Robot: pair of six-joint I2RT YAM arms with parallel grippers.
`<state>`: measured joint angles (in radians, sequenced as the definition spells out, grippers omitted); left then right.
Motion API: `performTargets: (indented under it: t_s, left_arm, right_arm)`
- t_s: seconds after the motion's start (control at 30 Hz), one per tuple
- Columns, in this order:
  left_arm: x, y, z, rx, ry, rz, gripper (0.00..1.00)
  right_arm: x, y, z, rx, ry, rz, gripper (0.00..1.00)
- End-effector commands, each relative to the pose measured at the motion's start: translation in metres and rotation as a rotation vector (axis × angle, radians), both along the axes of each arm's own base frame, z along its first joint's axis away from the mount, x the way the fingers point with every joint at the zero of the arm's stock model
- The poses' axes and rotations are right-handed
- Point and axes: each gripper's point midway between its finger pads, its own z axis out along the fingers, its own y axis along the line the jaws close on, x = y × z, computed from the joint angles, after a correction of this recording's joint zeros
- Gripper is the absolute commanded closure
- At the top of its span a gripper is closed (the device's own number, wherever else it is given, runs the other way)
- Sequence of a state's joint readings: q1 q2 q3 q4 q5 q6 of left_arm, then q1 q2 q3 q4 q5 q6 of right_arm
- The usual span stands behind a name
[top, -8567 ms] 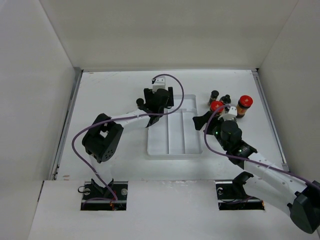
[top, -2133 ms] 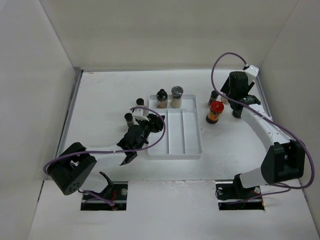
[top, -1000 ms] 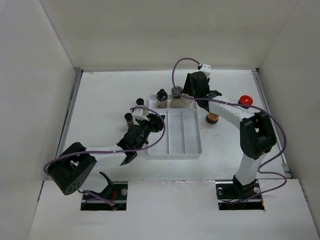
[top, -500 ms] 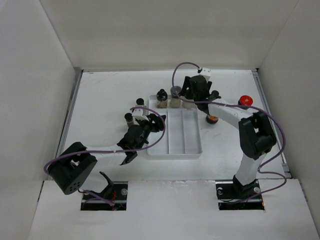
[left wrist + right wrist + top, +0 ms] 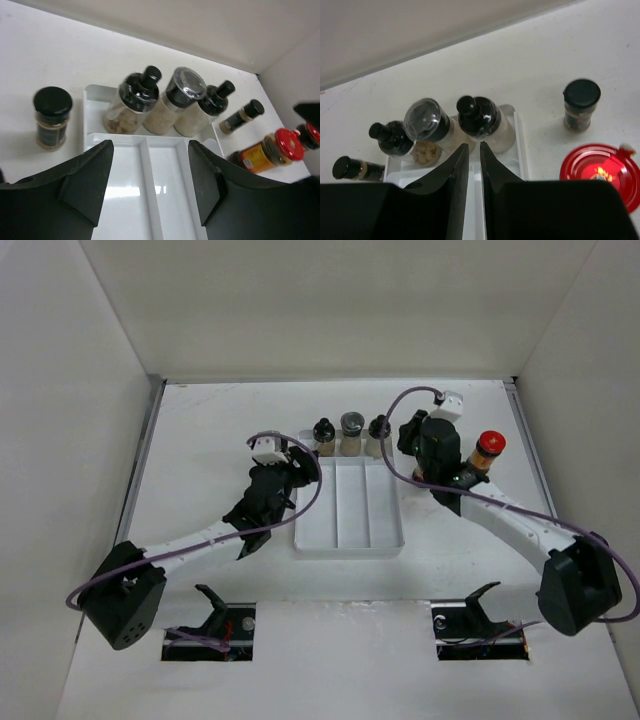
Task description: Organize the condiment bottles
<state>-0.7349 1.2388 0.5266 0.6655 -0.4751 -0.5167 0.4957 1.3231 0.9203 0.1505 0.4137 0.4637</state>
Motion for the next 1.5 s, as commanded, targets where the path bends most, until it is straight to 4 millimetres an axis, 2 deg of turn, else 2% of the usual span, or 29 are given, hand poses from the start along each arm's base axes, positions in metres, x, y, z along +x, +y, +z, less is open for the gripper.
performTargets:
  t_s: [0.0, 0.17, 0.33, 0.4, 0.5, 0.73, 0.87, 1.07, 1.33, 1.47]
  left_arm:
    - [0.011, 0.028, 0.013, 0.021, 0.047, 0.125, 0.40]
    - [0.014, 0.075, 0.002, 0.101, 0.161, 0.265, 0.45]
    - [0.016, 0.122, -0.013, 0.181, 0.268, 0.381, 0.44]
    - [0.022, 0.129, -0.014, 0.191, 0.285, 0.398, 0.44]
    - [0.036, 0.122, -0.005, 0.201, 0.261, 0.389, 0.44]
    - [0.078, 0.107, -0.004, 0.288, 0.271, 0.351, 0.44]
    - [0.094, 0.088, -0.012, 0.303, 0.302, 0.270, 0.44]
    - [0.108, 0.072, -0.030, 0.329, 0.348, 0.212, 0.44]
    - [0.121, 0.067, -0.047, 0.358, 0.374, 0.218, 0.44]
    - [0.123, 0.061, -0.053, 0.366, 0.384, 0.208, 0.51]
  right_arm:
    - [-0.015, 0.016, -0.002, 0.065, -0.035, 0.057, 0.80]
    - [-0.041, 0.041, -0.026, 0.111, -0.017, 0.142, 0.74]
    - [-0.052, 0.037, -0.042, 0.144, -0.041, 0.136, 0.61]
    - [-0.054, 0.035, -0.045, 0.160, -0.047, 0.135, 0.58]
    - [-0.056, 0.035, -0.047, 0.168, -0.051, 0.137, 0.57]
    - [-0.059, 0.040, -0.051, 0.167, -0.049, 0.149, 0.55]
    - [-0.058, 0.038, -0.054, 0.161, -0.044, 0.139, 0.55]
    - [-0.058, 0.039, -0.055, 0.153, -0.039, 0.141, 0.52]
    - [-0.056, 0.042, -0.059, 0.147, -0.030, 0.148, 0.49]
    - [-0.056, 0.043, -0.061, 0.142, -0.026, 0.150, 0.48]
